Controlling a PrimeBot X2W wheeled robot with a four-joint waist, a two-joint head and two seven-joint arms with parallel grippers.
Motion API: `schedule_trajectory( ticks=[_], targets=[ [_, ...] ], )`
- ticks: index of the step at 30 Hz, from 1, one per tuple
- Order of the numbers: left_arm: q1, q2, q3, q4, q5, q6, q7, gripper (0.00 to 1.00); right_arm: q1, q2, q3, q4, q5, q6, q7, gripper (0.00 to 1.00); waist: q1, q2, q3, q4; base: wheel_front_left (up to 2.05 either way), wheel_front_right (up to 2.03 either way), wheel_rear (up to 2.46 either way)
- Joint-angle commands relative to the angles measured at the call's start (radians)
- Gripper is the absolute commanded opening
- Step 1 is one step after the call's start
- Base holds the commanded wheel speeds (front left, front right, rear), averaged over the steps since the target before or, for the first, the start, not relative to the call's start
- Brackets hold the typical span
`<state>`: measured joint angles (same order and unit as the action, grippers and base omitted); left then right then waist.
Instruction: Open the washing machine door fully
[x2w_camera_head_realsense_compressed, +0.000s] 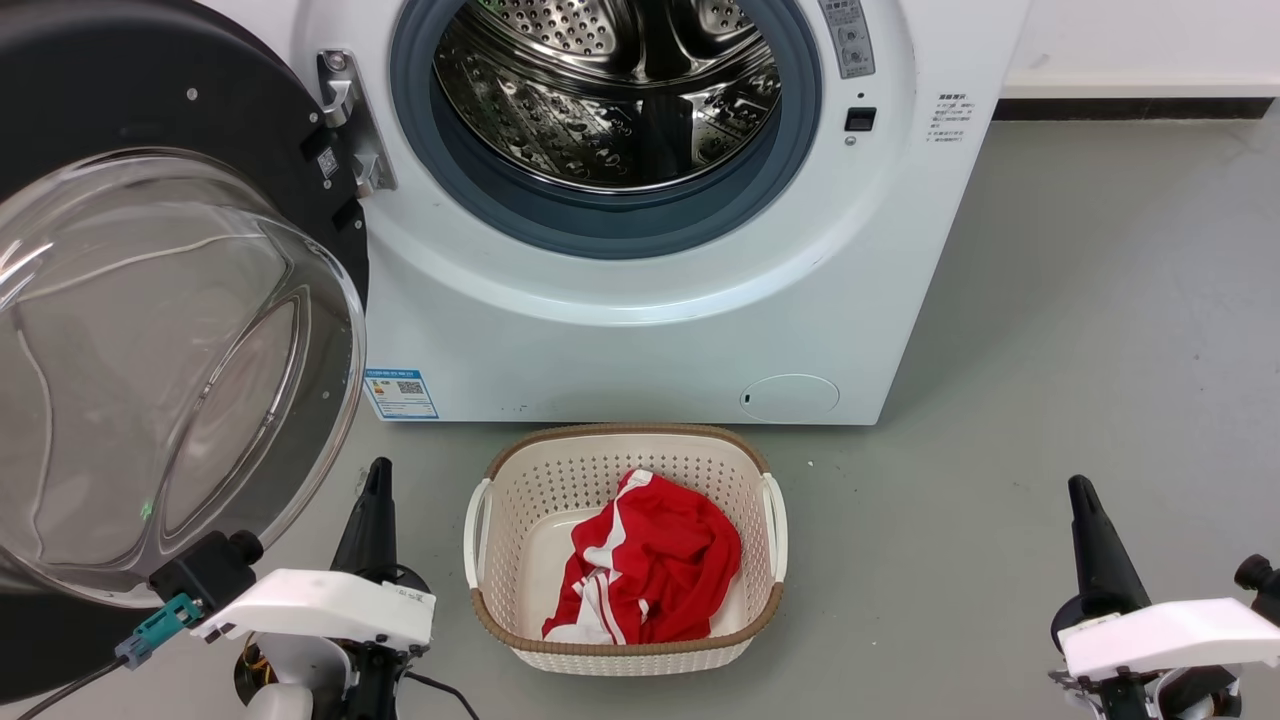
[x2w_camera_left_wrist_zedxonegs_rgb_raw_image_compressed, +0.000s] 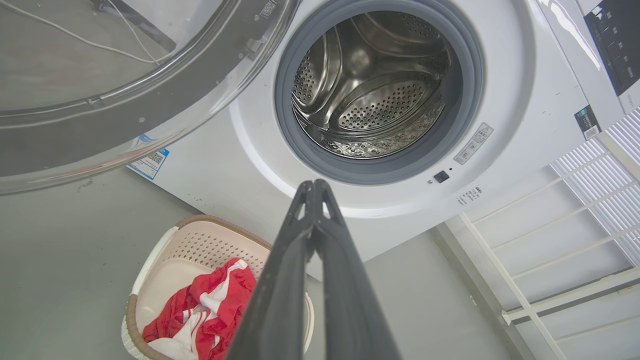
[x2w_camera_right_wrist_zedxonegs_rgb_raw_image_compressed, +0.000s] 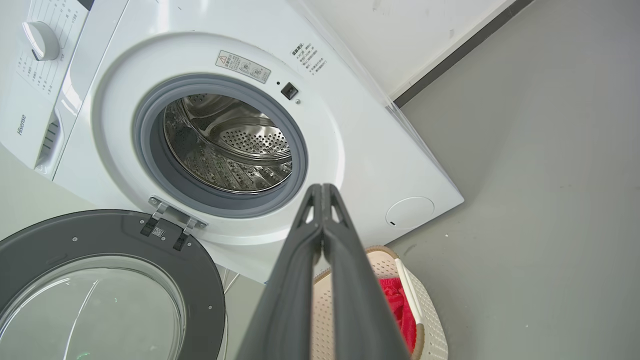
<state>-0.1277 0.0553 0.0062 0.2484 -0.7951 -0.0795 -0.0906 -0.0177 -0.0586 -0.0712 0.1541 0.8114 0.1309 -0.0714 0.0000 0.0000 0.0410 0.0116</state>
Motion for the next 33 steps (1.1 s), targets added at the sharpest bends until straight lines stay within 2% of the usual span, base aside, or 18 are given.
schedule_trajectory(
  ticks=[1, 33],
  targets=[
    [-0.009, 0.001, 0.006, -0.014, -0.027, -0.007, 0.006, 0.00, -0.023, -0.007, -0.001, -0.007, 0.029, 0.000, 0.003, 0.00, 0.0000, 0.0000, 0.000, 0.000, 0.00, 0.00, 0.00],
    [0.006, -0.002, 0.055, -0.010, -0.397, -0.028, 0.100, 0.00, -0.057, -0.008, -0.011, 0.038, 0.399, 0.000, 0.082, 0.00, 0.0000, 0.0000, -0.015, -0.004, 0.00, 0.00, 0.00]
  ],
)
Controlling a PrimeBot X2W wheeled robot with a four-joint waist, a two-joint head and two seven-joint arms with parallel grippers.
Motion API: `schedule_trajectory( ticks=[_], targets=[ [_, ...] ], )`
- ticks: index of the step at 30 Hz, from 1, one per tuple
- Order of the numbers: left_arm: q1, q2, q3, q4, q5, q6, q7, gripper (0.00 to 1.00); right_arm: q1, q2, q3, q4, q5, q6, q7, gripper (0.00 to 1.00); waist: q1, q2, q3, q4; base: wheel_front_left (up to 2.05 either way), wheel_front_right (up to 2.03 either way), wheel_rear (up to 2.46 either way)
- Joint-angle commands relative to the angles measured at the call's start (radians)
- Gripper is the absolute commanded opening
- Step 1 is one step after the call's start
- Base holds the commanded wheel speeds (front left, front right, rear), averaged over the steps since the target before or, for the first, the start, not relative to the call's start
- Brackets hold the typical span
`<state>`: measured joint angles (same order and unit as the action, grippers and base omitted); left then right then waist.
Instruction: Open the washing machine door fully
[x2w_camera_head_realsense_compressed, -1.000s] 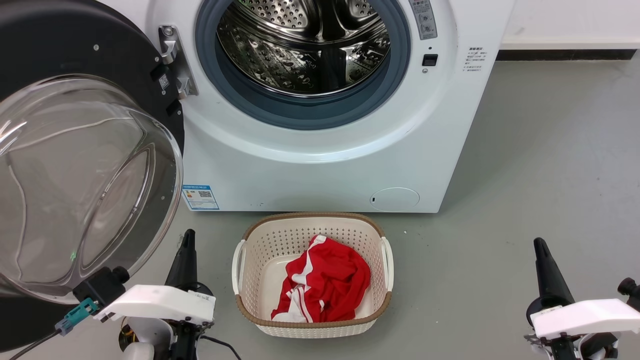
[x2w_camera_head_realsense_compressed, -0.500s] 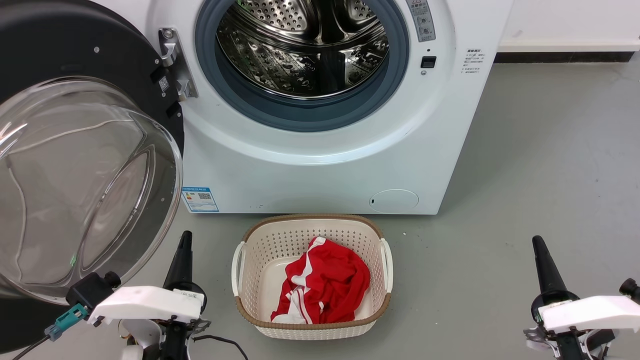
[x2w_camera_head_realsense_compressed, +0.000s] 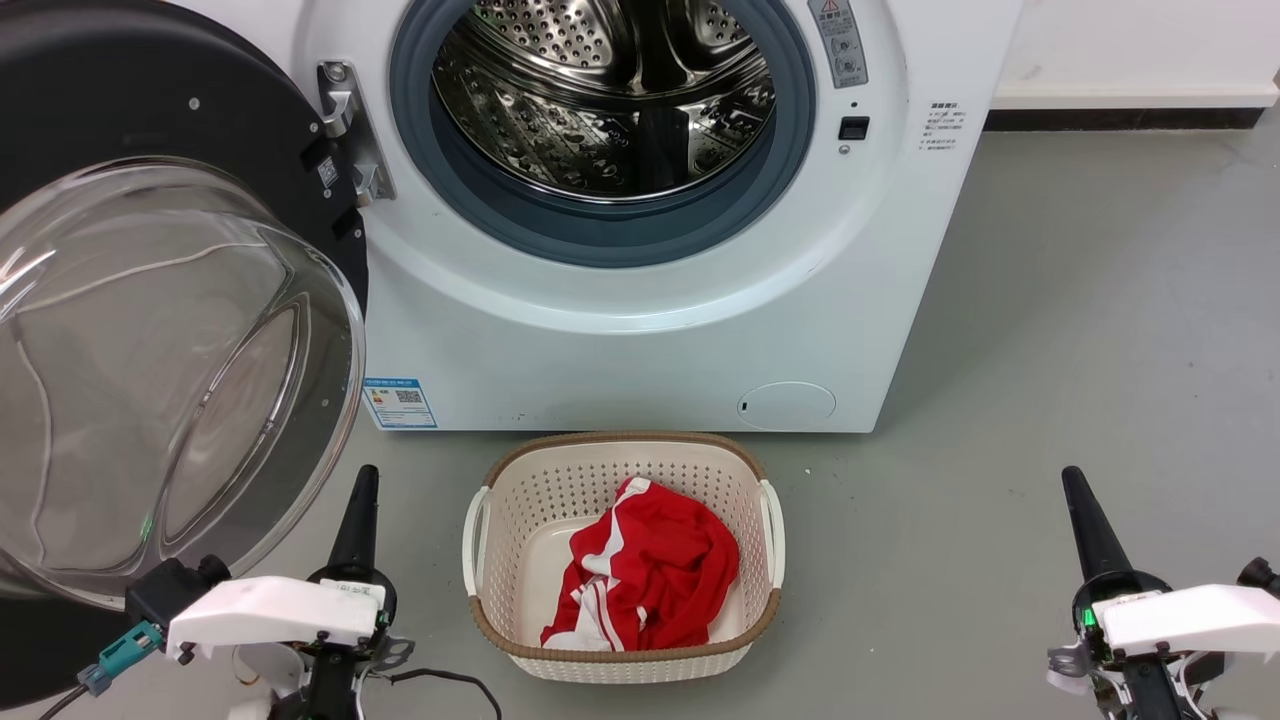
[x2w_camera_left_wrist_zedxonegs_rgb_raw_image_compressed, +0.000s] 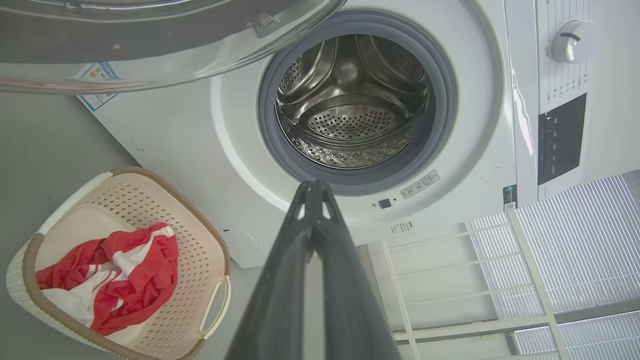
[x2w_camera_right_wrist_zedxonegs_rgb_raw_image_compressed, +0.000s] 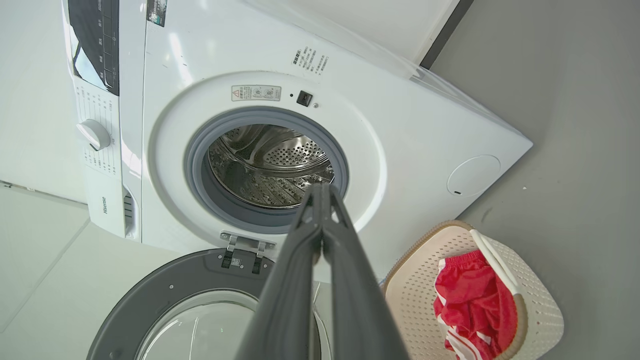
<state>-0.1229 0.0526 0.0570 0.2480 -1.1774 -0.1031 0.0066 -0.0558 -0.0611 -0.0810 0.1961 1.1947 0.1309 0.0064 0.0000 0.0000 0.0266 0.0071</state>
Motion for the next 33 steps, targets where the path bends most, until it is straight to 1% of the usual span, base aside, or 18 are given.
schedule_trajectory(
  ticks=[1, 33],
  targets=[
    [0.001, 0.001, 0.006, -0.010, -0.025, -0.005, 0.006, 0.00, -0.020, -0.006, -0.002, -0.003, 0.026, 0.000, 0.006, 0.00, 0.0000, 0.0000, -0.001, 0.000, 0.00, 0.00, 0.00],
    [0.012, -0.002, 0.041, -0.006, -0.301, -0.022, 0.077, 0.00, -0.047, -0.003, -0.014, 0.032, 0.299, 0.000, 0.067, 0.00, 0.0000, 0.0000, -0.015, -0.004, 0.00, 0.00, 0.00]
  ],
)
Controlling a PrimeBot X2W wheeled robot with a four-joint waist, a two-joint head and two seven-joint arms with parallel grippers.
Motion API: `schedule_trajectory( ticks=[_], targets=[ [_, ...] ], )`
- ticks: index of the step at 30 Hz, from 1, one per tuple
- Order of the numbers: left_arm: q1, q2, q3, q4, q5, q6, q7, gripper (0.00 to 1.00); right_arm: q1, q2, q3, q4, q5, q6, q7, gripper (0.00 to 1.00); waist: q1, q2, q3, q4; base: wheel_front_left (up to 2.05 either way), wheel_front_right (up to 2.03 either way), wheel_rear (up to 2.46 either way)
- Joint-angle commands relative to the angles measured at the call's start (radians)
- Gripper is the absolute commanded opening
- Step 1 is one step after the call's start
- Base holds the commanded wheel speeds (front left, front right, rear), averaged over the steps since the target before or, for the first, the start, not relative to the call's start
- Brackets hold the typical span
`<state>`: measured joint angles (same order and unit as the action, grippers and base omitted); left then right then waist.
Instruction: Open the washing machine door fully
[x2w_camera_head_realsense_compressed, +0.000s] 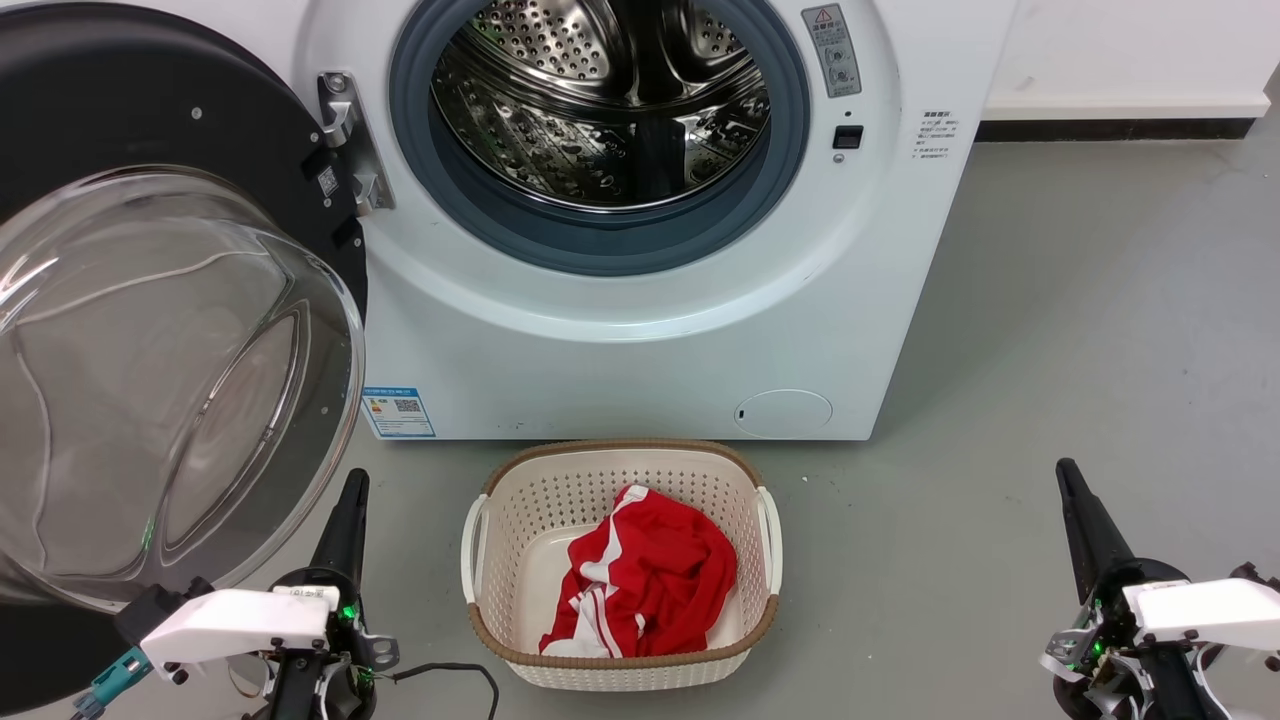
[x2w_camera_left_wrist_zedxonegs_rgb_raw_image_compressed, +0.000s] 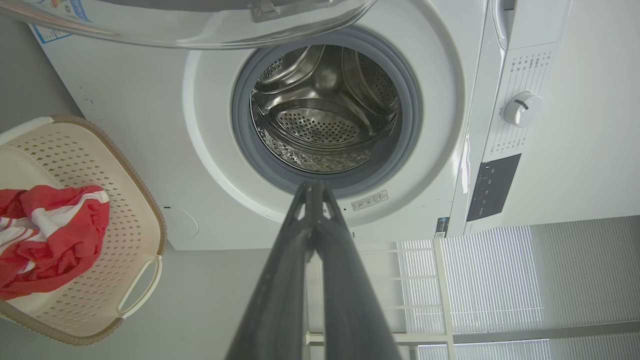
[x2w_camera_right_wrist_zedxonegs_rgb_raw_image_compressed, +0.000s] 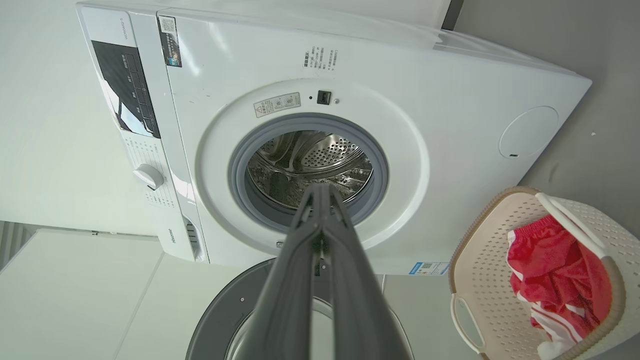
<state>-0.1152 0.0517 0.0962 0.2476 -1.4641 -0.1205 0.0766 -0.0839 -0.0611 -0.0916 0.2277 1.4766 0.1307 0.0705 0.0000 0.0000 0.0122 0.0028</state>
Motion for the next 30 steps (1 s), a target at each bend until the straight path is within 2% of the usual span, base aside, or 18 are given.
schedule_trajectory(
  ticks=[1, 20, 30],
  targets=[
    [0.004, -0.001, 0.003, -0.005, -0.022, -0.005, 0.008, 0.00, -0.019, -0.002, -0.003, 0.002, 0.025, 0.000, 0.006, 0.00, 0.0000, 0.0000, -0.001, 0.000, 0.00, 0.00, 0.00],
    [0.009, -0.002, 0.022, -0.003, -0.149, -0.013, 0.041, 0.00, -0.029, 0.000, -0.009, 0.018, 0.149, 0.000, 0.035, 0.00, 0.0000, 0.0000, -0.009, -0.003, 0.00, 0.00, 0.00],
    [0.010, -0.002, 0.021, -0.003, -0.149, -0.013, 0.041, 0.00, -0.028, 0.002, -0.011, 0.018, 0.147, 0.000, 0.037, 0.00, 0.0000, 0.0000, -0.009, -0.003, 0.00, 0.00, 0.00]
  ],
)
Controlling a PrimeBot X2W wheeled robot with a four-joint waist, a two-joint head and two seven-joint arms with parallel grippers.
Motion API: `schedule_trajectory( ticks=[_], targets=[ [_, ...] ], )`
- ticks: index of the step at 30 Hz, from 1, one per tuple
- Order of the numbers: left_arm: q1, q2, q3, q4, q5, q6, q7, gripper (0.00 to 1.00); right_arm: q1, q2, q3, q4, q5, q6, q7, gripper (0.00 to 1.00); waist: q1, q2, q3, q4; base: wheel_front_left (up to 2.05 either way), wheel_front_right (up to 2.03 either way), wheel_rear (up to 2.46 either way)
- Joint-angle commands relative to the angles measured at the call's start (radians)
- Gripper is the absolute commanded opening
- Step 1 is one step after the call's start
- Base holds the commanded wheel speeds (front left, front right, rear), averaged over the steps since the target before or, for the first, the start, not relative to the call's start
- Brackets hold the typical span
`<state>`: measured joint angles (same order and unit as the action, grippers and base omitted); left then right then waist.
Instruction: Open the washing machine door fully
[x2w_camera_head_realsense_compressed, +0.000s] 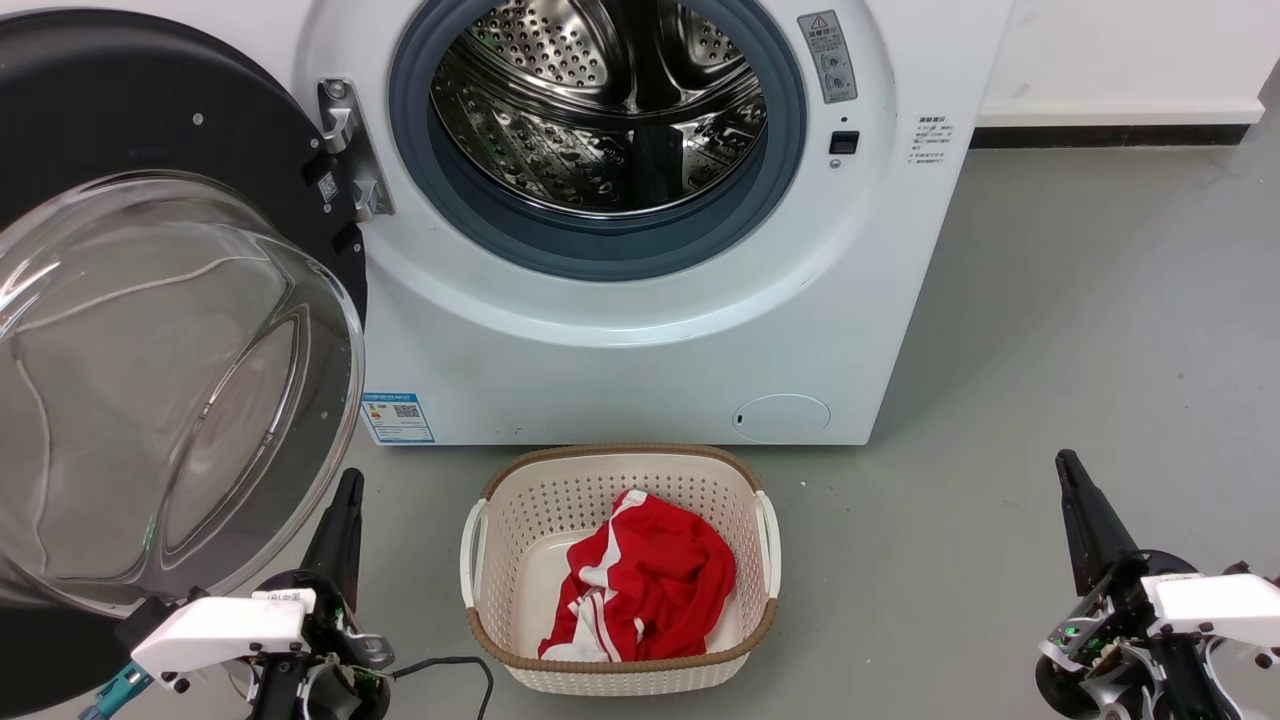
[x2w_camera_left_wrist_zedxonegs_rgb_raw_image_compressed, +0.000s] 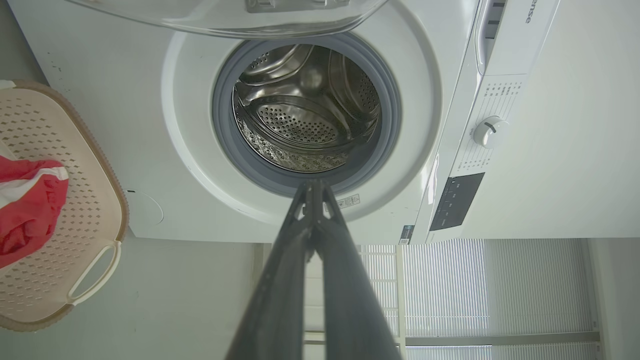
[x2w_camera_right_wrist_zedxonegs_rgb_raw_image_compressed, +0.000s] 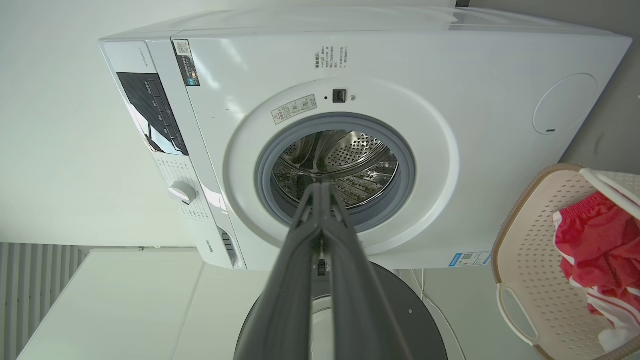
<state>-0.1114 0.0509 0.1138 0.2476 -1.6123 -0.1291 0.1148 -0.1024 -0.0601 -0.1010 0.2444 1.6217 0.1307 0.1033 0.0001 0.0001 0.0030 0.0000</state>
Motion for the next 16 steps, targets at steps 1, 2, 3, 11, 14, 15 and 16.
schedule_trajectory(
  ticks=[1, 2, 3, 11, 14, 15, 16],
  targets=[
    [0.006, -0.001, 0.004, -0.003, -0.001, -0.004, 0.003, 0.00, -0.010, 0.001, -0.002, 0.002, 0.002, 0.000, 0.004, 0.00, -0.0001, -0.0001, 0.000, 0.000, 0.00, 0.00, 0.00],
    [0.006, -0.001, 0.004, -0.003, -0.001, -0.004, 0.003, 0.00, -0.010, 0.002, -0.002, 0.002, 0.002, 0.000, 0.004, 0.00, -0.0001, -0.0001, 0.000, 0.000, 0.00, 0.00, 0.00],
    [0.006, -0.001, 0.004, -0.003, -0.001, -0.004, 0.003, 0.00, -0.010, 0.002, -0.002, 0.002, 0.001, 0.000, 0.005, 0.00, -0.0001, -0.0001, 0.000, 0.000, 0.00, 0.00, 0.00],
    [0.006, -0.001, 0.003, -0.004, -0.001, -0.004, 0.003, 0.00, -0.010, 0.003, -0.003, 0.002, 0.000, 0.000, 0.004, 0.00, -0.0001, -0.0001, 0.000, 0.000, 0.00, 0.00, 0.00],
    [0.006, -0.001, 0.003, -0.004, -0.001, -0.004, 0.003, 0.00, -0.010, 0.003, -0.004, 0.002, -0.001, 0.000, 0.005, 0.00, -0.0001, -0.0001, 0.000, 0.000, 0.00, 0.00, 0.00],
    [0.006, -0.001, 0.003, -0.004, -0.001, -0.004, 0.003, 0.00, -0.010, 0.003, -0.004, 0.002, -0.001, 0.000, 0.005, 0.00, -0.0001, -0.0001, 0.000, 0.000, 0.00, 0.00, 0.00],
    [0.006, -0.001, 0.003, -0.004, -0.001, -0.004, 0.003, 0.00, -0.010, 0.004, -0.004, 0.002, -0.002, 0.000, 0.005, 0.00, -0.0001, -0.0001, 0.000, 0.000, 0.00, 0.00, 0.00]
  ],
)
